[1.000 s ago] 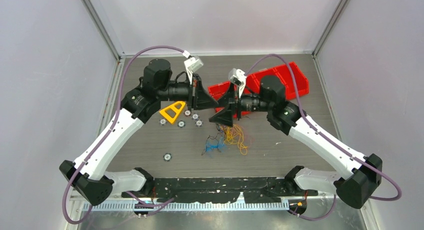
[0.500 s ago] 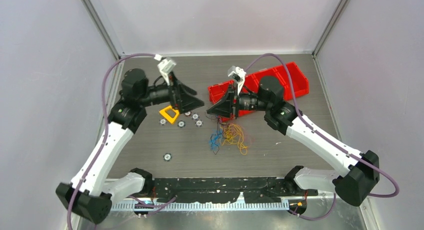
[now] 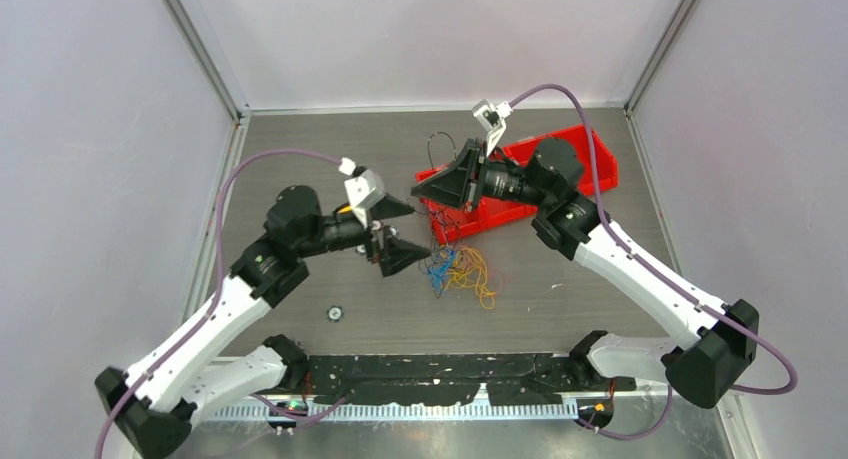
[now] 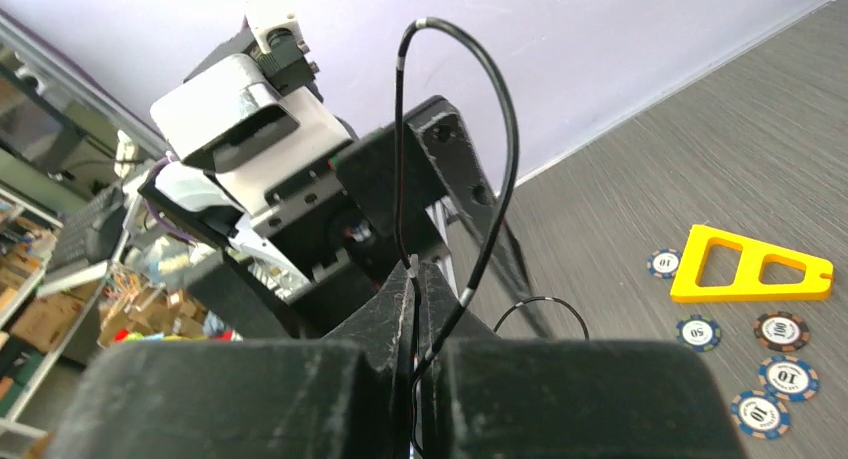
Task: Untangle the cables
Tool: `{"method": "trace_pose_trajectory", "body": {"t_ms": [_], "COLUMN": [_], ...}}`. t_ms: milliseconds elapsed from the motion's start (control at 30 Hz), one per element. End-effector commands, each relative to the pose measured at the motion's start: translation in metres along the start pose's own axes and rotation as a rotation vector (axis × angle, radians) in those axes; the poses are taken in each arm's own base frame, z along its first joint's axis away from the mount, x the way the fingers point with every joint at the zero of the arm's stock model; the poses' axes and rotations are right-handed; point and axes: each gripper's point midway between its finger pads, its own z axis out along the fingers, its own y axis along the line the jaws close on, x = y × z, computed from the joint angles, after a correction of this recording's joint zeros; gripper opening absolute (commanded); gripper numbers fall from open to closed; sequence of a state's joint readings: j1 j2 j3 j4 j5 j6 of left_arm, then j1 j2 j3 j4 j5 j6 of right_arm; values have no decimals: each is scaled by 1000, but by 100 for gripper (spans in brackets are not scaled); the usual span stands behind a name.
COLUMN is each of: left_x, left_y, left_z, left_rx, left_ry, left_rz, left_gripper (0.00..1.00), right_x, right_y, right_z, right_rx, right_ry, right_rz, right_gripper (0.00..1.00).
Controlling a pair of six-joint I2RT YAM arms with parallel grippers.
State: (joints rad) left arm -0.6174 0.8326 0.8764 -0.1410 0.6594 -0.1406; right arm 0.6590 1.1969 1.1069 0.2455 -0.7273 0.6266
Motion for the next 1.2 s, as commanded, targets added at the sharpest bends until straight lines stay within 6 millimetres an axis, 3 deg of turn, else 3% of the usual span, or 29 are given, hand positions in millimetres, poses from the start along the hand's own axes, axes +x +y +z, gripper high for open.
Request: {"method": "trace_pose_trajectory", "body": {"t_ms": [0,100,200,267,367,567,733,900,1067,1167], "left_x": [-75,-88,-84,-68,-24,71,127,161,177,188], "left_y": [28,29,21,23,31,47,50,58,68,68], "left_z": [28,43,54,60,61,33,1,-27,-44,-52], "left_rx": [-151,-143,-95,-96,-120,-168,-162,-189,-217,-192], "left_ry": [-191,-205,-211,-183,-91,87,249,343,397,463], "left_rz": [77,5,8,-2,-26,3,53,84,91,125], "left_gripper": [93,84,82,72,57,28,36,35,12,10], "right_x": [-42,-48,-57,-67,-85,-135,-175,-199,-229,-251], "right_y": [27,35,38,46,61,85,95,104,110,117], "right_z": [9,14,18,20,18,-4,-27,-46,-64,-76], "right_rx": [-47,-60,-73,-101,-136,-169,-161,-142,-114,-96], "right_ry": [-119,-136,-170,-188,-217,-304,-373,-413,-470,-510], "right_rz": [49,66,92,88,66,-3,-81,-140,-203,-260], "right_gripper": [5,6,6,5,6,5,5,5,5,5]}}
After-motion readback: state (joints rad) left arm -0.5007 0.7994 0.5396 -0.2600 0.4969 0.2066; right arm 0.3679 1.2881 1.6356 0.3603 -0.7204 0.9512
